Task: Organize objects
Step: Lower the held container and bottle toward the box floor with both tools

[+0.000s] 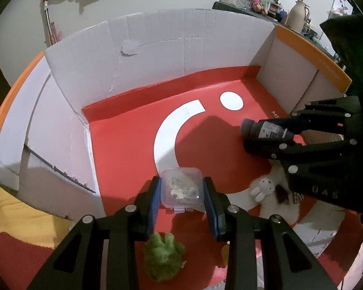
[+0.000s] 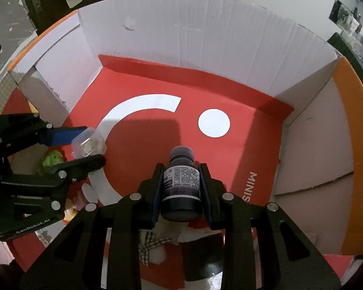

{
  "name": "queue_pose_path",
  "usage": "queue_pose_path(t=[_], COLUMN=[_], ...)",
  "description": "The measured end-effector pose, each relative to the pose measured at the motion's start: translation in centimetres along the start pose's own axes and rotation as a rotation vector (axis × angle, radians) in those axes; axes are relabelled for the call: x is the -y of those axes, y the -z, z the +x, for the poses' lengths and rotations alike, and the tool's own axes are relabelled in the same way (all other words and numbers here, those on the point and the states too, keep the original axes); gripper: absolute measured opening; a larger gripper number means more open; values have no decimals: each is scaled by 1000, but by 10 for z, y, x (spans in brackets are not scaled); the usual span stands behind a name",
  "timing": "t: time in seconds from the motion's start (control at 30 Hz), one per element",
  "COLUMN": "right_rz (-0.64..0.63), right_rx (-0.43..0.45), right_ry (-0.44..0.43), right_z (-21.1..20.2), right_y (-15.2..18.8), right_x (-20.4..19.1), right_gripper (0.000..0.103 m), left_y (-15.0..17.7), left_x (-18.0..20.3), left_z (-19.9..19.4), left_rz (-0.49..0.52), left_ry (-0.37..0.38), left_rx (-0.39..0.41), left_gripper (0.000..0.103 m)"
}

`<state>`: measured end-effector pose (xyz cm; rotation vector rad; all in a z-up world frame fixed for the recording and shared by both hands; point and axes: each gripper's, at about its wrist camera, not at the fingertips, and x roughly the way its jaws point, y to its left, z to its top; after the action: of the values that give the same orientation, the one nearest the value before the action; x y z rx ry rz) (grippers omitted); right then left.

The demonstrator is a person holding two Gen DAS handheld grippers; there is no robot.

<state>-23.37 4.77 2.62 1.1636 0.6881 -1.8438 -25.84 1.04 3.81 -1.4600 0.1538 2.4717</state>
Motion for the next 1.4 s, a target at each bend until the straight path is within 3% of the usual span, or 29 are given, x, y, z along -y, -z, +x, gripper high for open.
queue_pose_path(t=[0.63,1.4], right_rz=[-15,-28], right_rx=[-59,-48], right_ry=[-5,13], right_z=[-3,-23], right_y=[-2,12], right_x=[16,39], right_gripper=[27,27], left_y=[5,5], left_x=[-10,-18], left_z=[-7,-7], left_rz=[3,10], left_ry=[1,0], left_rx=[-5,-5], left_gripper=[36,38])
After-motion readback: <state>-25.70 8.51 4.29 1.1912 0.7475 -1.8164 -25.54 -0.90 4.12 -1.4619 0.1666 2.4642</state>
